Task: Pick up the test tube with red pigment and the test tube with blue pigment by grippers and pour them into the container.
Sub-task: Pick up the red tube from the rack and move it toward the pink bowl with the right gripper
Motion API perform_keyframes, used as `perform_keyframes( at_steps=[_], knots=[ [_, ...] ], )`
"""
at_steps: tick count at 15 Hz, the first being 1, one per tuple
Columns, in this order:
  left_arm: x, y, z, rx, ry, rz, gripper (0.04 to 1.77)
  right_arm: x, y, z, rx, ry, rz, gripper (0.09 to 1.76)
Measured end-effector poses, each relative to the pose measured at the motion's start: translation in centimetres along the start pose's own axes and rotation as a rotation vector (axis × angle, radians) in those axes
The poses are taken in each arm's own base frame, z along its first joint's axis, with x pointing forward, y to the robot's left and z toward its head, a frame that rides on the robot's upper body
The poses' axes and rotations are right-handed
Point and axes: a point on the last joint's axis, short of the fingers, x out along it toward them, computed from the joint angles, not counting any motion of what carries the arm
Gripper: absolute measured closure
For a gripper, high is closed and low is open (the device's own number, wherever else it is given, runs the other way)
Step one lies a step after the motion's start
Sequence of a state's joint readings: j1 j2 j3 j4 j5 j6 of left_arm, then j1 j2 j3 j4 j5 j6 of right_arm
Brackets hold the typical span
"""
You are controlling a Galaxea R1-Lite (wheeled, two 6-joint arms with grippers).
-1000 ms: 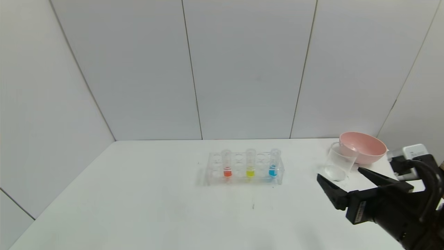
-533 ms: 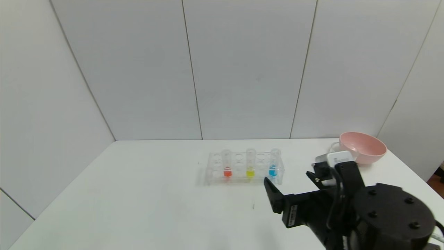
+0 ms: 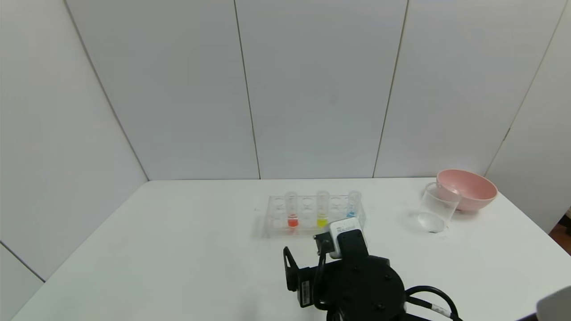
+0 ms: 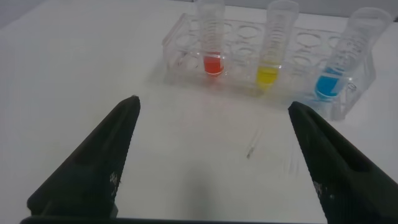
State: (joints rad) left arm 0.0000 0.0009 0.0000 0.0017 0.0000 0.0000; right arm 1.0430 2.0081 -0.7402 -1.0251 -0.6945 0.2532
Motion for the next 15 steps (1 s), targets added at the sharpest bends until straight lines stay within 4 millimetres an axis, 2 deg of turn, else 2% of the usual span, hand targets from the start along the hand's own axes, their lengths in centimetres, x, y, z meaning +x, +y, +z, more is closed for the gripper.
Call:
perform_keyframes(
  at_steps=[4,7,11,15],
  knots=[
    [0.0,0.0,0.0,0.0,0.0,0.0,0.05,2.3,1.6,-0.8,-0.025,-0.005,0.003,0.14],
    [0.0,0.0,0.0,0.0,0.0,0.0,0.05,5.0,2.1,-0.9,-0.04,-0.025,-0.006,0.14],
    [0.0,0.0,0.0,0.0,0.0,0.0,0.05,9.4,1.5,-0.5,-0.059,-0.071,-0.035,0.14],
    [0.0,0.0,0.0,0.0,-0.001,0.0,0.05,12.7,0.7,-0.5,-0.081,-0.104,-0.069,0.14]
  ],
)
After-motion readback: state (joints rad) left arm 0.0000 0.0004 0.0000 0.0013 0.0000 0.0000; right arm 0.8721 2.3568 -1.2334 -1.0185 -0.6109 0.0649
